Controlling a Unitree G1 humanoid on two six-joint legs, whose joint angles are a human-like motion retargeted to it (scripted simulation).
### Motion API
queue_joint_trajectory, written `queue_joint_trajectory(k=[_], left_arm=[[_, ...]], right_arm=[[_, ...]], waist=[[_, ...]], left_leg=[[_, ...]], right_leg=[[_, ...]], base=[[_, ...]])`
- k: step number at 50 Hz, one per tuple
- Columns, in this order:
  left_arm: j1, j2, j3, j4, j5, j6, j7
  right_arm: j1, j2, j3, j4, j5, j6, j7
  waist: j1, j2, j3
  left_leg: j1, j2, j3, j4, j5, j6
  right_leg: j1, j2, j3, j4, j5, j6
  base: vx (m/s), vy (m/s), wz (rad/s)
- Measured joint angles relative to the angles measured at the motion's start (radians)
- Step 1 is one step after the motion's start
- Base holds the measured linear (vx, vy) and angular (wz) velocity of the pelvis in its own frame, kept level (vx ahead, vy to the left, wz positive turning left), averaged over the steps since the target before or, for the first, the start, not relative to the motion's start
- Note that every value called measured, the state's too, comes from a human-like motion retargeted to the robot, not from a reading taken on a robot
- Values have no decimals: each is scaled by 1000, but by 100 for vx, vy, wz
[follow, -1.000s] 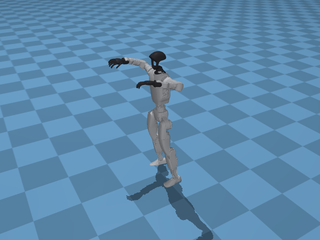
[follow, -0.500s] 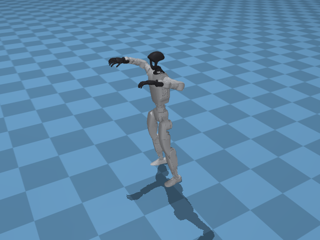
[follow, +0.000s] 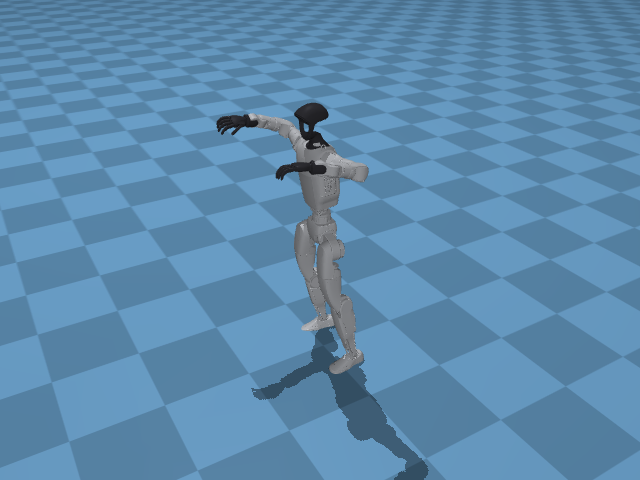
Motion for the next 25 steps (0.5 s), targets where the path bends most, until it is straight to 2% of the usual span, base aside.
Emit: queue_joint_trajectory(k=[25], left_arm=[[-52, 10, -97, 4, 41, 50, -39]], right_arm=[[-77, -34, 141, 22, 32, 12, -4]], waist=[[-7, -11, -40]], left_leg=[[6, -7, 11, -10, 4, 7]], right_leg=[[-4, -7, 13, -2, 3, 0]], base=[[0, 0, 0]])
